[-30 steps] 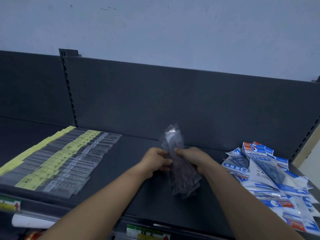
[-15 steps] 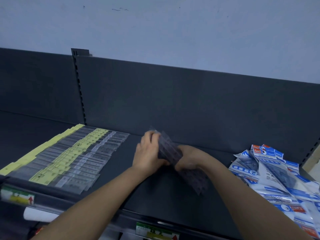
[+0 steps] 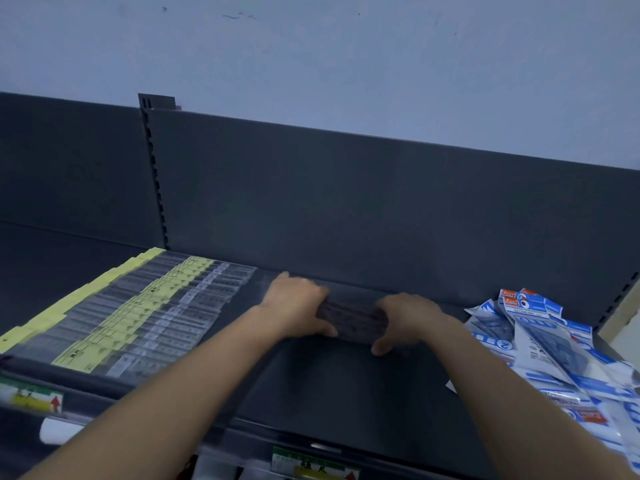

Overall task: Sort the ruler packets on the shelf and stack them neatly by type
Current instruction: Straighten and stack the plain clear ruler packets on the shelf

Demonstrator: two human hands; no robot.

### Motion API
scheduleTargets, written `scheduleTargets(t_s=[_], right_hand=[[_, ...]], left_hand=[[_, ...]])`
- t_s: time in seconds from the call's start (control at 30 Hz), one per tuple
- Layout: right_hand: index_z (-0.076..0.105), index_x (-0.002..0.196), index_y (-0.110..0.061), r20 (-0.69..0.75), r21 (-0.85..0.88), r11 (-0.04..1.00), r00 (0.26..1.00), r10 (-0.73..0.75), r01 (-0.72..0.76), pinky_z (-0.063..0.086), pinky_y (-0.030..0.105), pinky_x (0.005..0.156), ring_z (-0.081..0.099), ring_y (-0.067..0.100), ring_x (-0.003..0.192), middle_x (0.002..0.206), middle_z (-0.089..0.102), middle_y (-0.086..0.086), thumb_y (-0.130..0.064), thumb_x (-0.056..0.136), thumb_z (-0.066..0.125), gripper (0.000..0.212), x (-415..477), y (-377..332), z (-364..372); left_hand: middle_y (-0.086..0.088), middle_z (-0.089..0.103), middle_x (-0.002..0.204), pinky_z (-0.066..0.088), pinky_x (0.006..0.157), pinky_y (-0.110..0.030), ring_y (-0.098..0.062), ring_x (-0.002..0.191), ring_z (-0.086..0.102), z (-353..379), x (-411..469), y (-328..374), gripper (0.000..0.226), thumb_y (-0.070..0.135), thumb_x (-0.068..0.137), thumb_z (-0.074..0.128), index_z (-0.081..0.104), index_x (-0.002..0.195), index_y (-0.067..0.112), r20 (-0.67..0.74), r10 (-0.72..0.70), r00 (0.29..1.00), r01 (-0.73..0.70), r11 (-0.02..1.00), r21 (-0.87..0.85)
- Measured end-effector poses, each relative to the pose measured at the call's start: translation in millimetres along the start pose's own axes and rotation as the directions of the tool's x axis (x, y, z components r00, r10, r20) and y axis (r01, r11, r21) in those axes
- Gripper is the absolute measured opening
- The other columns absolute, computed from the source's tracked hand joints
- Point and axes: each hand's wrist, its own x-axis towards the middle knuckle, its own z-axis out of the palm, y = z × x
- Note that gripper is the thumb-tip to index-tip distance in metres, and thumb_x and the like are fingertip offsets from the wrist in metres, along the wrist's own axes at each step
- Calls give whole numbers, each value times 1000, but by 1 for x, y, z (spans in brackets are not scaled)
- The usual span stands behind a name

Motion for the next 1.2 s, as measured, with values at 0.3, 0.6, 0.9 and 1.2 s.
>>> scheduleTargets(t_s=[0.3, 0.6, 0.9, 1.2], right_hand=[[54, 130, -29, -185, 497, 858, 982, -45, 133, 42, 23, 92, 52, 10, 113, 124, 56, -11, -34, 64, 86, 74, 7, 21, 27], [45, 135, -17, -264, 949, 227, 947, 184, 221, 41, 26, 101, 46, 8, 123, 130, 49, -5, 9, 80, 62, 63, 13, -2, 54], [40, 143, -21, -298, 903, 380, 930, 218, 200, 35, 20, 102, 42, 6, 124, 138, 45, -4, 14, 81, 47, 71, 14, -6, 59], [31, 149, -19, -191, 940, 323, 957, 219, 113, 30, 18, 103, 40, 11, 131, 147, 40, -4, 5, 88, 49, 69, 17, -8, 61]], left_hand=[[1, 54, 115, 19, 110, -49, -20, 115, 49, 12, -4, -11, 67, 72, 71, 61, 42, 111, 21, 40, 12, 999, -8, 995, -99], [0, 54, 117, 20, 105, -51, -21, 117, 49, 23, -2, -2, 75, 81, 73, 48, 47, 119, 22, 79, -81, 994, 91, 986, -138], [1, 53, 122, 32, 98, -46, -21, 121, 45, 27, -7, -11, 82, 79, 69, 56, 42, 132, 29, 57, -232, 971, 238, 949, -207], [-4, 44, 131, 29, 110, -51, -26, 128, 37, 30, -10, -26, 104, 83, 55, 63, 37, 140, 29, 168, -327, 930, 366, 870, -330]])
